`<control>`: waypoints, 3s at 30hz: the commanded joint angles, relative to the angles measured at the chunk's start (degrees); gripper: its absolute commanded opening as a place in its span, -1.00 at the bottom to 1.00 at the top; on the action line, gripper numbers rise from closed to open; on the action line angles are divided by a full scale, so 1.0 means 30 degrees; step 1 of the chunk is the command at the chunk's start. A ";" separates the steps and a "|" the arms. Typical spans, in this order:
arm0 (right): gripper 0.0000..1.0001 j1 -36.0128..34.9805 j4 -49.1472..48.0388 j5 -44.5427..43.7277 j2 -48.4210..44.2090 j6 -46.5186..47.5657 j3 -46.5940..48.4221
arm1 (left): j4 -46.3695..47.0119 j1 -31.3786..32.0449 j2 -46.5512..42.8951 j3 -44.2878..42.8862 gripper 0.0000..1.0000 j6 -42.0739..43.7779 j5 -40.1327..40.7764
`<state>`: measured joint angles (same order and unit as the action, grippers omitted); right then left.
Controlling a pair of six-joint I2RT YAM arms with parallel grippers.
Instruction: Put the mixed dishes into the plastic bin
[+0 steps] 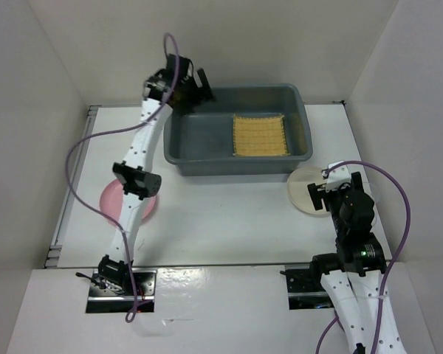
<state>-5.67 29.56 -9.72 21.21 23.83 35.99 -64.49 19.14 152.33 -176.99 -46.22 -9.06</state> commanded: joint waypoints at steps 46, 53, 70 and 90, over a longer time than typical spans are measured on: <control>0.83 -0.0307 -0.0977 0.0045 0.0429 -0.0035 -0.0189 | 1.3086 -1.4084 -2.2891 4.6925 1.00 -0.5163 0.3371; 0.88 -0.0307 -0.0977 0.0045 0.0429 -0.0035 -0.0189 | 1.3528 -1.4084 -2.3647 4.7101 -0.91 -0.4809 0.3401; 0.90 -0.0307 -0.0977 -0.0336 0.0224 -0.0035 -0.0189 | 1.3670 -1.0840 -2.7667 3.3260 -1.00 -0.3319 -0.3513; 0.90 -0.0307 -0.1153 -0.0336 0.0224 -0.0211 -0.0189 | 0.2464 0.2174 -0.2805 0.2074 -1.00 0.0818 -0.0525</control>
<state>-6.13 29.47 -9.91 22.20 23.81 35.92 -48.25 24.73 138.19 -150.06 -45.06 -12.43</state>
